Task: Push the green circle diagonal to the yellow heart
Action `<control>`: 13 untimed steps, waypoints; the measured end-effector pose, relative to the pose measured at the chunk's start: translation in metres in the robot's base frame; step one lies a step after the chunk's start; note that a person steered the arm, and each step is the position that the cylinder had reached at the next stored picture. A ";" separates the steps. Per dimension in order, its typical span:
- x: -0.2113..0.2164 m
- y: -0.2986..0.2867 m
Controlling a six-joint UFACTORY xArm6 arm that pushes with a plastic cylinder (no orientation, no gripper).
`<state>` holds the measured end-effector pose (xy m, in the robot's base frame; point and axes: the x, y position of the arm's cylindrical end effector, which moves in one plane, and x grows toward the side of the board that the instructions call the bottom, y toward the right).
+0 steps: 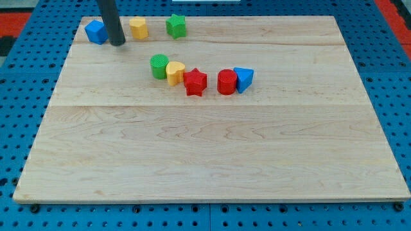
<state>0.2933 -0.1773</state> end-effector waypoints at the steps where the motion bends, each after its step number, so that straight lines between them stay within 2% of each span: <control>1: -0.012 -0.047; 2: -0.030 -0.057; 3: -0.011 -0.026; 4: 0.005 0.078; 5: 0.054 0.161; 6: 0.077 0.132; 7: 0.053 0.072; 8: 0.032 0.048; 12: 0.070 0.001; 13: 0.069 -0.010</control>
<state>0.3625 -0.1874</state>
